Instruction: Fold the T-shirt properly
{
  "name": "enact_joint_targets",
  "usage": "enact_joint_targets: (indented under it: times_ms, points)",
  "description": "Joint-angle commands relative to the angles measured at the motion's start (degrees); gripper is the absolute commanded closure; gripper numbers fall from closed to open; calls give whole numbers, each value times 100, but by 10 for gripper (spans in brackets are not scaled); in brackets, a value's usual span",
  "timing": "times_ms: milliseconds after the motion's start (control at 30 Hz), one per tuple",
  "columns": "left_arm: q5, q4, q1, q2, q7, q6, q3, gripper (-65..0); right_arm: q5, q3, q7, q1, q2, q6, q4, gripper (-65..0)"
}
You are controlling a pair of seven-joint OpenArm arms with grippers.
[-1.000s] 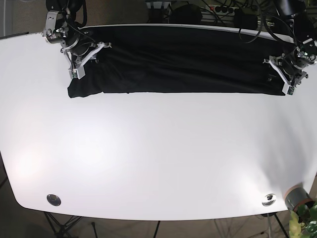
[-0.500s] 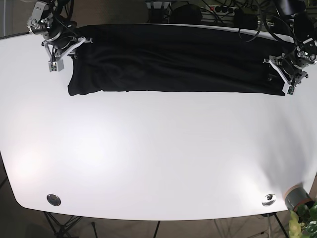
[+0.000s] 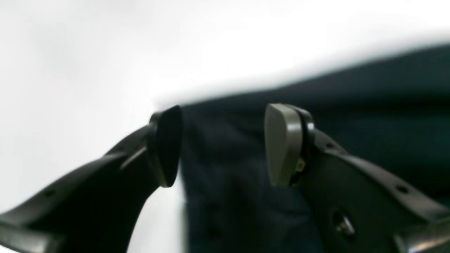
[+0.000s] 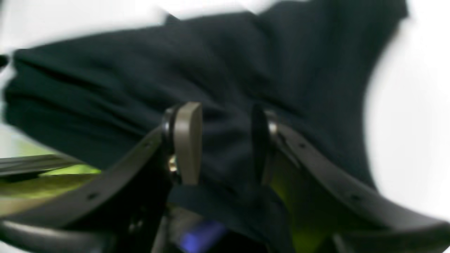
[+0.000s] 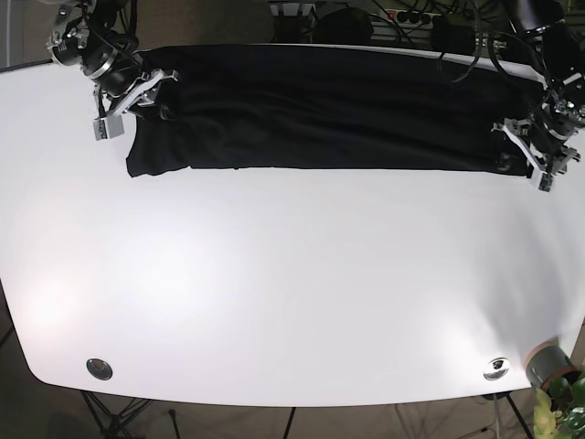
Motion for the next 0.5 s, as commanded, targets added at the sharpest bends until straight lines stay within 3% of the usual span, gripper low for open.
enact_joint_targets:
  times_ms: [0,200,267,333,467]
  points:
    - [-22,401,-45,32,204,36,-257,-339,278,-44,93,16,53,5,100,-238]
    - [-22,805,-19,225,872,36,-310,-344,164,-660,93,113,158,-48,-32,-239]
    - [-14,779,25,252,916,36,-240,-344,-3,-853,102,122,88,-180,-120,-239]
    - [-5,753,306,269,890,36,-169,-344,-416,-1020,128,122,-88,-400,-146,-239]
    - [13,761,500,559,872,36,-134,-343,-1278,-1161,146,130,-422,-435,-137,-239]
